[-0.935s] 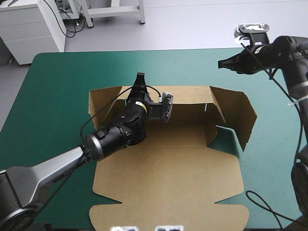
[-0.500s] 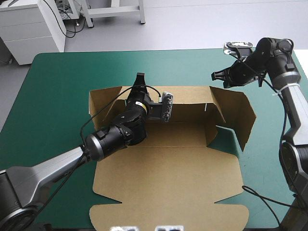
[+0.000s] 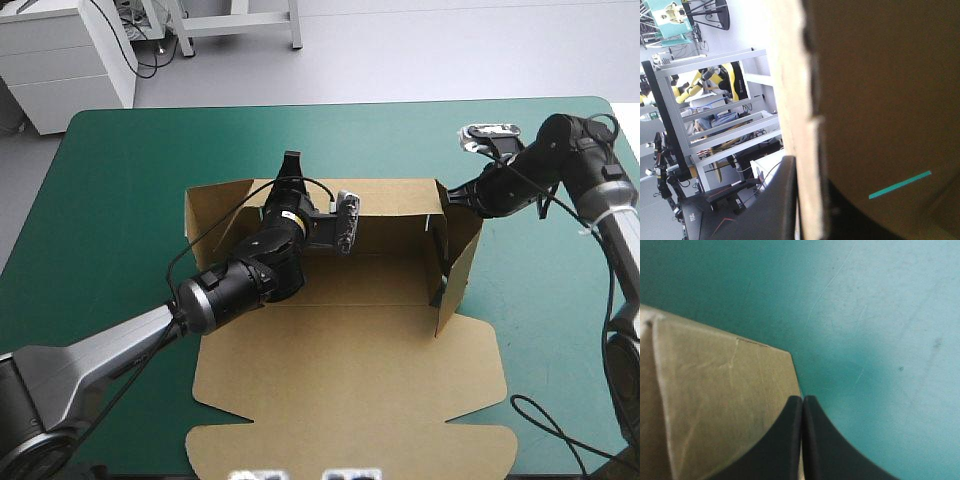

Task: Fold the box

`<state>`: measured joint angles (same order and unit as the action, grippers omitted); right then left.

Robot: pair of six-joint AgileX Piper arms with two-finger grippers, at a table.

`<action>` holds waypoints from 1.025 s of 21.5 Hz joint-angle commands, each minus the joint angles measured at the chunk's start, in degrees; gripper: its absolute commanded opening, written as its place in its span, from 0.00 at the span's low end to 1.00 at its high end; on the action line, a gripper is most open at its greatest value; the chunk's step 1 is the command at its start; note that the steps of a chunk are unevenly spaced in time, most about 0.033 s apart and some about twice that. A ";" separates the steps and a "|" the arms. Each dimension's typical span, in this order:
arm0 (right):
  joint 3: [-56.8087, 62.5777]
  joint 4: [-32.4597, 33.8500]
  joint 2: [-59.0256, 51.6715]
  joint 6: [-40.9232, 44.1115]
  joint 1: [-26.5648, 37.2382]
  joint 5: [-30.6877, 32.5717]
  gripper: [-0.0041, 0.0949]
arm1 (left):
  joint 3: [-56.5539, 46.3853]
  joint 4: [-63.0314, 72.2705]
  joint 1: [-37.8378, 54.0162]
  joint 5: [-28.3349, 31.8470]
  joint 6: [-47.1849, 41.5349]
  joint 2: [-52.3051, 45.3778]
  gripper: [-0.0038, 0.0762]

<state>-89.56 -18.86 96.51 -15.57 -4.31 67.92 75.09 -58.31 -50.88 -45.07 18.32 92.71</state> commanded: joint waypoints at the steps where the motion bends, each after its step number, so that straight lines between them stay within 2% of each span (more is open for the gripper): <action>1: 6.62 -5.24 -7.58 -5.50 0.42 -7.79 0.02 | 0.62 2.87 -0.24 0.33 -0.85 -1.77 0.04; 3: 13.60 -8.26 -11.19 -8.76 0.42 -13.82 0.02 | 0.62 2.87 -0.24 0.08 -0.85 -1.77 0.04; 5: 20.96 -12.59 -14.79 -16.61 0.42 -20.75 0.02 | 0.62 2.87 -0.24 -0.11 -0.85 -1.77 0.04; 8: 32.78 -25.16 -21.11 -35.15 0.42 -31.37 0.02 | 0.62 2.87 -0.24 -0.11 -0.85 -1.77 0.04; 10: 39.13 -34.37 -24.72 -46.99 0.42 -36.34 0.02 | 0.62 2.87 -0.24 -0.11 -0.85 -1.77 0.04; 12: 43.45 -39.35 -27.23 -54.79 0.42 -38.10 0.02 | 0.62 2.87 -0.24 -0.11 -0.85 -1.77 0.04; 14: 44.88 -39.86 -28.05 -56.79 0.42 -37.81 0.04 | 0.62 2.87 -0.24 -0.11 -0.85 -1.77 0.04; 15: 45.32 -39.73 -28.31 -57.46 0.42 -36.57 0.08 | 0.62 2.87 -0.24 -0.11 -0.85 -1.77 0.04; 18: 45.45 -39.42 -28.31 -59.41 0.42 -32.10 0.31 | 0.62 2.87 -0.24 -0.11 -0.85 -1.77 0.04; 20: 45.45 -39.56 -28.31 -59.76 0.42 -31.39 0.53 | 0.62 2.87 -0.24 -0.11 -0.85 -1.77 0.04; 21: 45.45 -39.68 -28.31 -60.48 0.42 -31.39 0.61 | 0.62 2.87 -0.24 -0.11 -0.85 -1.77 0.04; 22: 45.45 -39.81 -28.31 -61.02 0.42 -31.21 0.65 | 0.62 2.87 -0.24 -0.11 -0.85 -1.77 0.04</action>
<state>-42.63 -55.90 69.90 -74.82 -4.26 35.84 75.08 -58.19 -50.88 -45.20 18.33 92.56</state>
